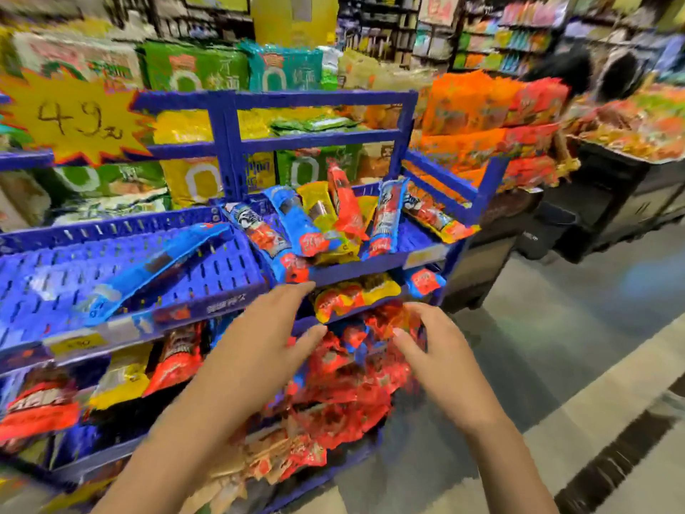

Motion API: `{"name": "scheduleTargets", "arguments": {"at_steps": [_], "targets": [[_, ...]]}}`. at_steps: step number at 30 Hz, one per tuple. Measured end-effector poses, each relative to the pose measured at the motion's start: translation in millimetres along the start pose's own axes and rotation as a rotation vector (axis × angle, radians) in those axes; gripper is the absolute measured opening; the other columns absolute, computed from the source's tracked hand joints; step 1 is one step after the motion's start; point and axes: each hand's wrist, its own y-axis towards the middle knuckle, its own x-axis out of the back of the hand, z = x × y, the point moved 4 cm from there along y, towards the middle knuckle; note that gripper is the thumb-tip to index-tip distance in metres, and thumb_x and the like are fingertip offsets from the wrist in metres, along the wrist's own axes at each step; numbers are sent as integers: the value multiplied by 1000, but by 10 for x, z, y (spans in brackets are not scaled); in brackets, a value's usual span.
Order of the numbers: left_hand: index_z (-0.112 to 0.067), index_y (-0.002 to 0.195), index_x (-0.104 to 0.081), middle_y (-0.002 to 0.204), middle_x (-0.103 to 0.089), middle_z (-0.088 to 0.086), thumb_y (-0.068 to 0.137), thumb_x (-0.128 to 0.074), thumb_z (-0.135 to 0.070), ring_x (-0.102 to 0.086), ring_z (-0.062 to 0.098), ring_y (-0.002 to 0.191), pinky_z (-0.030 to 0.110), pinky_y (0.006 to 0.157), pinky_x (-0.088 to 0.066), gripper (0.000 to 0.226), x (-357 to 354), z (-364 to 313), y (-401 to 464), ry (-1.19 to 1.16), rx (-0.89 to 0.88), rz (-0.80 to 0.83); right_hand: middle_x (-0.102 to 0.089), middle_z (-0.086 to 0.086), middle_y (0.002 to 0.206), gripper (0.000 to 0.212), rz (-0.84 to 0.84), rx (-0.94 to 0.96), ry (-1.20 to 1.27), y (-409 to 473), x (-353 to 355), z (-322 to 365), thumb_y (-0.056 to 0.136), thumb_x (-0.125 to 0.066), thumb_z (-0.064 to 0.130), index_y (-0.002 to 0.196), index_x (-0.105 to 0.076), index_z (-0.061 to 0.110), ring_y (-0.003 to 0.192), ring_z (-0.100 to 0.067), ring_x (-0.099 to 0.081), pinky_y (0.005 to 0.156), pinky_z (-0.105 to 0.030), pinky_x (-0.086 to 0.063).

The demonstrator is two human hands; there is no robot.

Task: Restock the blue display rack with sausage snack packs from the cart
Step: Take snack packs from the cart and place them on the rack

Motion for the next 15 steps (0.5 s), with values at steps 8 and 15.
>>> {"name": "scheduleTargets", "arguments": {"at_steps": [8, 15], "targets": [[-23, 139, -37, 135, -49, -3, 79, -30, -62, -43, 14, 124, 22, 96, -30, 72, -7, -537, 879, 77, 103, -135, -60, -6, 119, 46, 33, 174, -8, 1056, 518, -331, 84, -50, 38, 121, -56, 12, 115, -25, -53, 96, -41, -42], [-25, 142, -31, 143, -40, -4, 93, -46, -43, -39, 16, 129, 32, 100, -36, 54, 1, -514, 1255, 123, 255, -133, -51, -8, 128, 45, 6, 234, -356, 1749, 662, -432, 95, -50, 32, 134, -43, 10, 119, -29, -47, 91, -41, -42]]}}
